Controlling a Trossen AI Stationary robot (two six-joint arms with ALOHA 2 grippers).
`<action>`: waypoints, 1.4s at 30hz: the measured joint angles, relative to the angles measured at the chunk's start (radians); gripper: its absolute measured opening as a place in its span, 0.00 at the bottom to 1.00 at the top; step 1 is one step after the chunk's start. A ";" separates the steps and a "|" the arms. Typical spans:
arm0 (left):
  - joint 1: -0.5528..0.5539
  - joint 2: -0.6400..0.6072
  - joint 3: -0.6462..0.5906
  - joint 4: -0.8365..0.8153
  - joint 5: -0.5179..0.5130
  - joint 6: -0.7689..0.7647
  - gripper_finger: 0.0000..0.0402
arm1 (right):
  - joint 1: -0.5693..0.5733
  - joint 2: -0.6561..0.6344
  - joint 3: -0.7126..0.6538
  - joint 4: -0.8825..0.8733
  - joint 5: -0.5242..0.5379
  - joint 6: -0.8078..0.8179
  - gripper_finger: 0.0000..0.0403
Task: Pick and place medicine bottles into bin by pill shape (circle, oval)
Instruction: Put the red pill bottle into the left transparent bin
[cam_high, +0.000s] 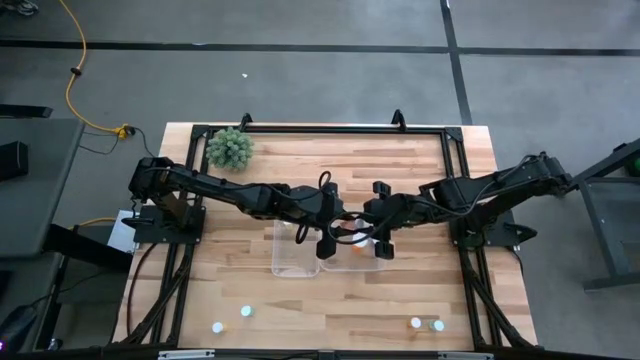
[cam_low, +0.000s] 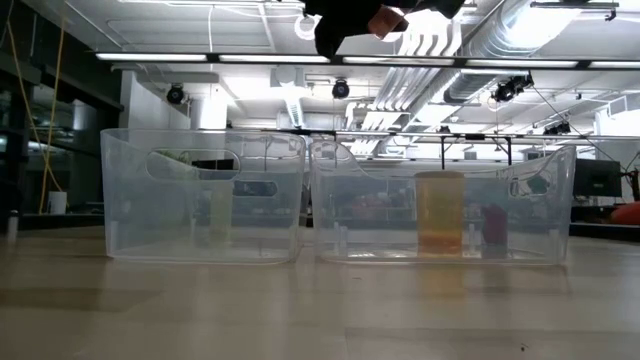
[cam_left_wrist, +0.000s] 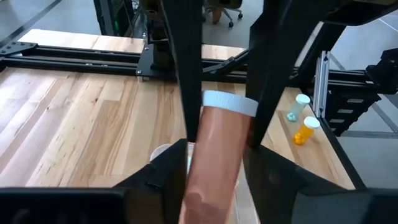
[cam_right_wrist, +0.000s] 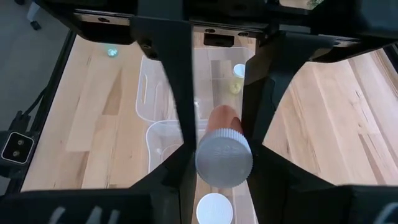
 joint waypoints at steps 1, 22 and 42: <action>0.001 0.000 0.000 -0.001 0.000 0.000 0.32 | 0.000 0.000 0.000 0.000 0.000 0.000 0.26; 0.001 0.000 0.001 -0.007 0.001 0.025 0.26 | 0.000 0.000 0.000 0.000 0.000 0.000 0.33; 0.005 -0.010 0.001 -0.043 0.001 0.050 0.25 | -0.006 -0.005 0.057 -0.088 0.059 -0.008 0.59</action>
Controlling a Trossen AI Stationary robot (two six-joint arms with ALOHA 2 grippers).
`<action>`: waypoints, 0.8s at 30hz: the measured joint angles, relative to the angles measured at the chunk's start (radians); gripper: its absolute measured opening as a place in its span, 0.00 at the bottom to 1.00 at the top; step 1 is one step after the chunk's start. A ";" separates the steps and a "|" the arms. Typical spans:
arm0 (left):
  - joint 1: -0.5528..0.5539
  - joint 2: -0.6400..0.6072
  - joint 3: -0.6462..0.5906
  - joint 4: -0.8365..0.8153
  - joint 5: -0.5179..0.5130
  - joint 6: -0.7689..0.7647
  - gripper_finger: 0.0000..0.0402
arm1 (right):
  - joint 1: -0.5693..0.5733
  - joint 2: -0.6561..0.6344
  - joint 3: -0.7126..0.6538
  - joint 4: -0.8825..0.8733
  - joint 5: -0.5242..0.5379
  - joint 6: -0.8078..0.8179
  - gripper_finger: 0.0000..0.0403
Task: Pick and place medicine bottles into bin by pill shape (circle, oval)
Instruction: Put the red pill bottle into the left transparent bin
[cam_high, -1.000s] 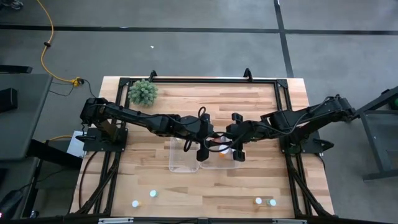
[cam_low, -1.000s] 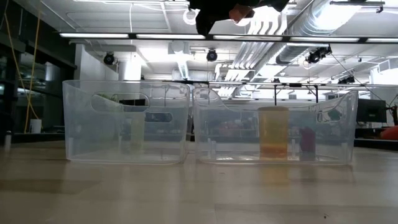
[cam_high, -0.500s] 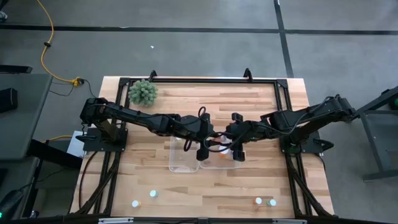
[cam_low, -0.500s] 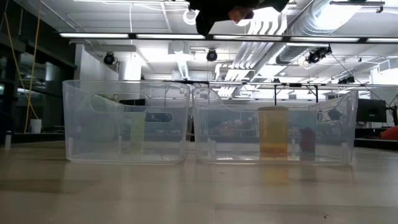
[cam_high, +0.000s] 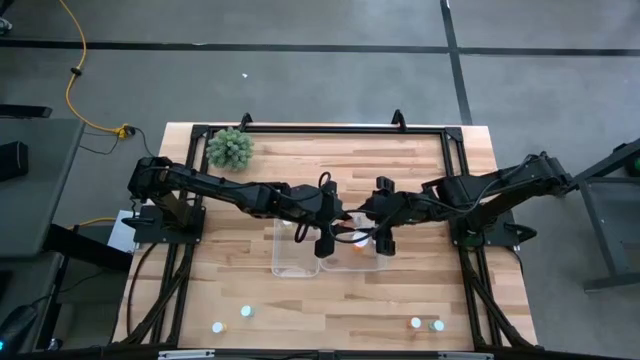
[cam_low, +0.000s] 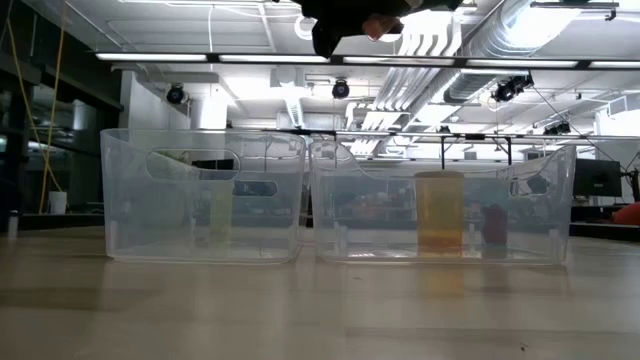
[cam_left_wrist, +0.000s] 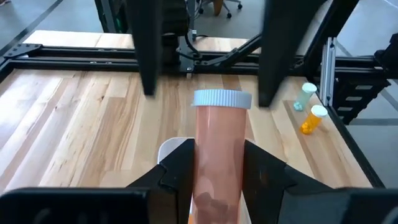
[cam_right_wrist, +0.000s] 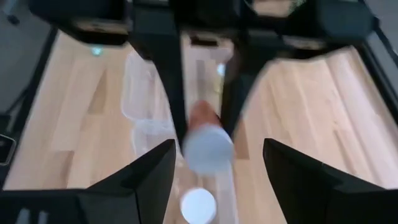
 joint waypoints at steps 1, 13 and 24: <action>0.002 -0.003 0.000 -0.003 0.000 0.001 0.25 | 0.000 -0.004 0.012 -0.026 0.010 0.000 0.59; 0.084 -0.170 -0.002 -0.158 0.000 -0.019 0.25 | 0.012 -0.171 -0.055 -0.154 0.118 0.204 0.59; 0.095 -0.220 -0.034 0.098 0.011 -0.182 0.25 | 0.029 -0.257 -0.462 0.556 0.093 0.270 0.59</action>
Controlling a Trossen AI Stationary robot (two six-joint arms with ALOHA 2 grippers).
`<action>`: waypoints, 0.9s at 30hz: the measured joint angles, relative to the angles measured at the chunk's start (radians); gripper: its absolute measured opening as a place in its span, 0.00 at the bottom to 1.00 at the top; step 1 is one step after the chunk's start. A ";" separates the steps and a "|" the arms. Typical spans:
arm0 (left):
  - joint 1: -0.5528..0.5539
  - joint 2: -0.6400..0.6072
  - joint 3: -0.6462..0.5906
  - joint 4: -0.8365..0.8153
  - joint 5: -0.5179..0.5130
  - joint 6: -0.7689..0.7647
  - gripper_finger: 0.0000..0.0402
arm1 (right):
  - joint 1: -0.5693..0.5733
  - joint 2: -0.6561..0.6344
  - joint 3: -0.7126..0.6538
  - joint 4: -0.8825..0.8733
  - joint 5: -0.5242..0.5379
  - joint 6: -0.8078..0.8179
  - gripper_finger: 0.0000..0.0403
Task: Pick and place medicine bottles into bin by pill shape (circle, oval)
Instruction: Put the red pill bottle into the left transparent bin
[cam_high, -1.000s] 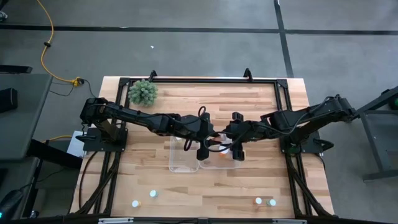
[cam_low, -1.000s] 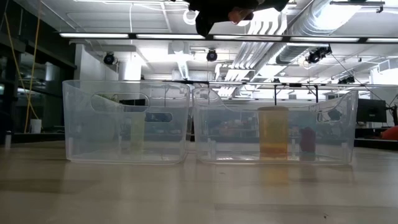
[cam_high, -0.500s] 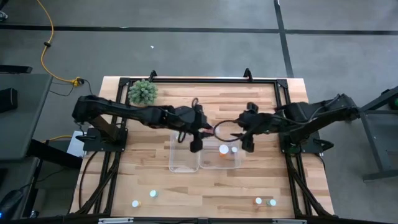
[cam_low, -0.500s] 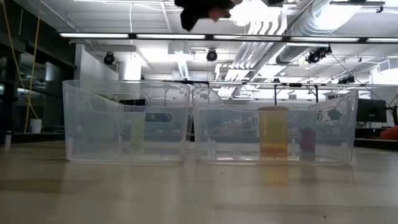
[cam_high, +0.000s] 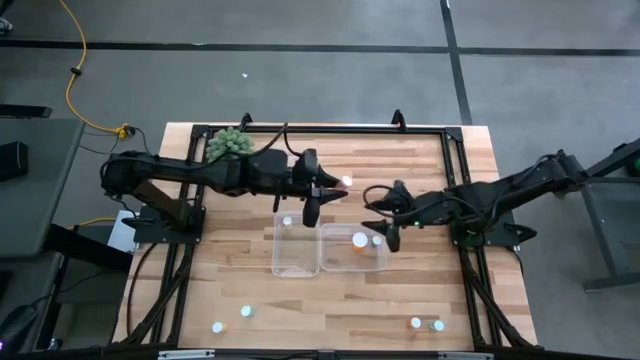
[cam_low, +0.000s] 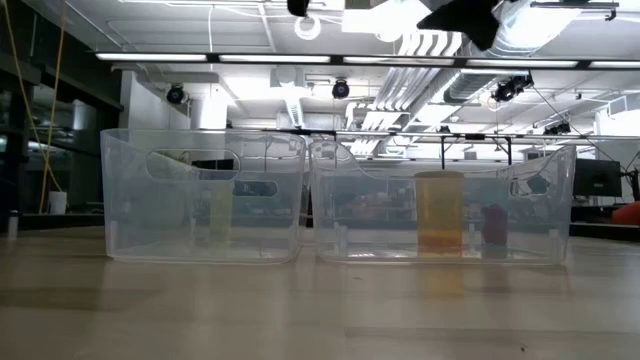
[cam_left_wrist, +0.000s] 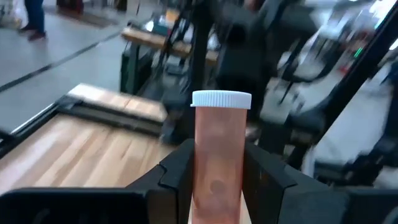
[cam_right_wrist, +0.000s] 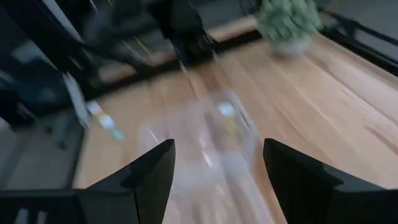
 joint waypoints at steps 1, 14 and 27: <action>-0.004 0.000 -0.015 0.049 0.000 -0.019 0.25 | 0.000 0.006 -0.024 0.068 -0.006 -0.002 0.59; -0.030 0.001 -0.212 0.566 -0.059 -0.184 0.25 | -0.050 0.128 -0.073 0.545 0.049 -0.104 0.59; -0.042 0.002 -0.212 0.584 -0.102 -0.107 0.25 | -0.123 0.176 0.062 0.558 -0.081 -0.098 0.59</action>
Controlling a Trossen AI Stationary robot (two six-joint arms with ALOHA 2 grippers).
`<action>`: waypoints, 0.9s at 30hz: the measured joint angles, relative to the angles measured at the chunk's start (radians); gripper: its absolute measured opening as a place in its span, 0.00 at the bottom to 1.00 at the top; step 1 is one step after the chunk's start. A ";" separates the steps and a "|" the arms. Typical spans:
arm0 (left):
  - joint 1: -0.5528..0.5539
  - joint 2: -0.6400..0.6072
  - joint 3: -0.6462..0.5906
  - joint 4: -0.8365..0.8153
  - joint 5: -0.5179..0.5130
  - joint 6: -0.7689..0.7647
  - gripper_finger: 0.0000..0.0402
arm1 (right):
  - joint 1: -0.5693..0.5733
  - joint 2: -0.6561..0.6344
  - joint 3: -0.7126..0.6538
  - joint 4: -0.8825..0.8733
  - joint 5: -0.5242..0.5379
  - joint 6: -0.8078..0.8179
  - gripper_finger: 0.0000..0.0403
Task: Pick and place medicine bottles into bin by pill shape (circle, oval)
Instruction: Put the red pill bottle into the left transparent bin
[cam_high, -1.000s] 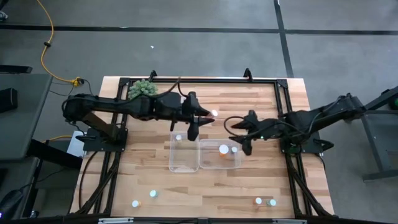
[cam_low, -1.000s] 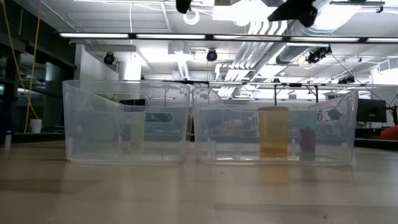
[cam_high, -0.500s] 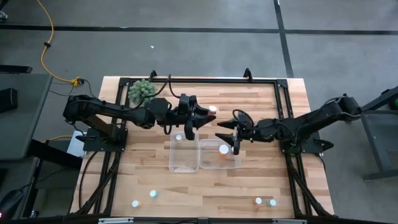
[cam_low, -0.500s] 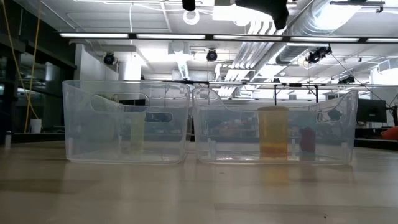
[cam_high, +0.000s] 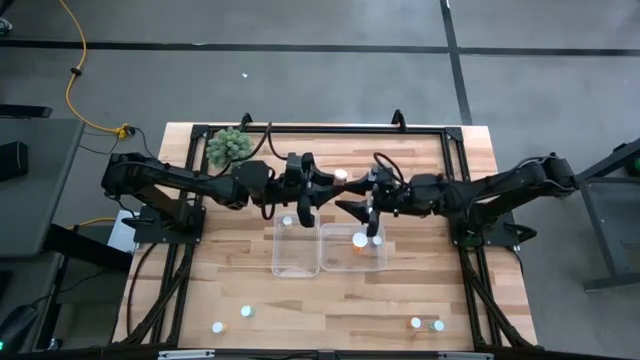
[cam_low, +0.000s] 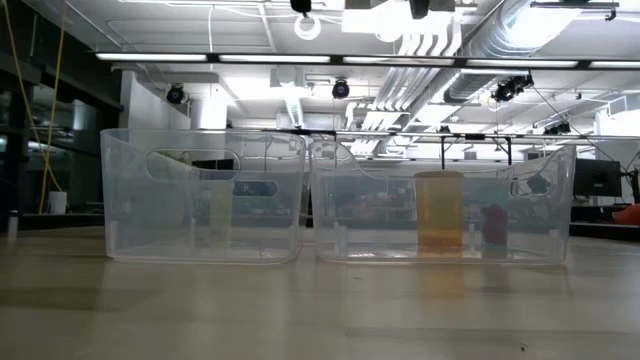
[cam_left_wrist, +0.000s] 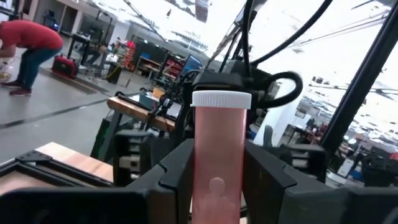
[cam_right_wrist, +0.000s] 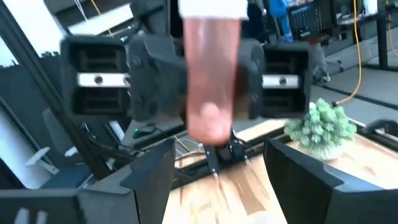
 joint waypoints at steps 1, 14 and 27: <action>-0.001 0.000 0.000 0.003 -0.004 0.001 0.25 | 0.000 0.000 0.009 -0.002 -0.004 -0.009 0.59; 0.000 0.000 0.000 0.008 -0.004 0.002 0.25 | 0.000 0.001 0.042 0.003 -0.006 -0.034 0.58; 0.000 0.001 0.000 0.010 0.001 0.001 0.25 | 0.000 0.001 0.042 -0.003 0.011 -0.059 0.34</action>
